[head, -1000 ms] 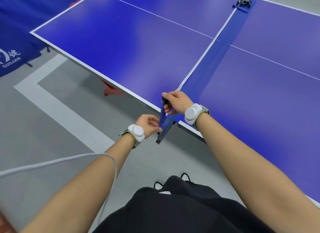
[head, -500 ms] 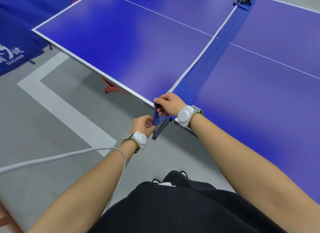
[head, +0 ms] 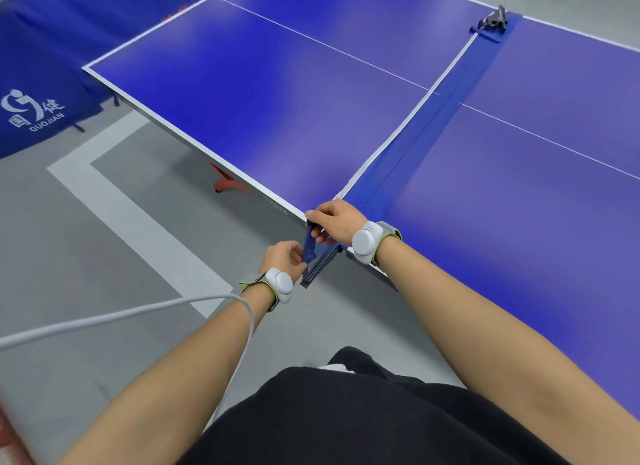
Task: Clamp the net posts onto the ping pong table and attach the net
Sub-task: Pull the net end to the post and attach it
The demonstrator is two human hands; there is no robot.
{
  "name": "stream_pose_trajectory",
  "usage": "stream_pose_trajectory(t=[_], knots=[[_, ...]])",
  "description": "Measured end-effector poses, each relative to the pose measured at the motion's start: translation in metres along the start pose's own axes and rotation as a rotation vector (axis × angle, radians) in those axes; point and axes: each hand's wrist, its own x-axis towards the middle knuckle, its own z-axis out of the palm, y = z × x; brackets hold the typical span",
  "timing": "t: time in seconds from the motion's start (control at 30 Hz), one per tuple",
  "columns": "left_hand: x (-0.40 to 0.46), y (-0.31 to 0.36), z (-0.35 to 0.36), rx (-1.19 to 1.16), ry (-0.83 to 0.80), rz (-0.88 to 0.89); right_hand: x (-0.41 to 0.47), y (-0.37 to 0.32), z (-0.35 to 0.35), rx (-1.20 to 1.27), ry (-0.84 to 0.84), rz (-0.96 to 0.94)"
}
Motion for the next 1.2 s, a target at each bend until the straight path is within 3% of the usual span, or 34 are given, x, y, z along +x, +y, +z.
stream_pose_trajectory(t=[0.67, 1.1, 1.2], knots=[[0.006, -0.007, 0.003, 0.039, -0.064, -0.043, -0.001, 0.001, 0.006, -0.008, -0.07, -0.041], [0.008, -0.011, -0.006, 0.045, -0.102, -0.034, 0.006, 0.022, 0.027, -0.186, -0.171, -0.024], [0.006, -0.01, -0.008, 0.018, -0.111, -0.043, 0.007, 0.028, 0.035, -0.092, -0.168, 0.002]])
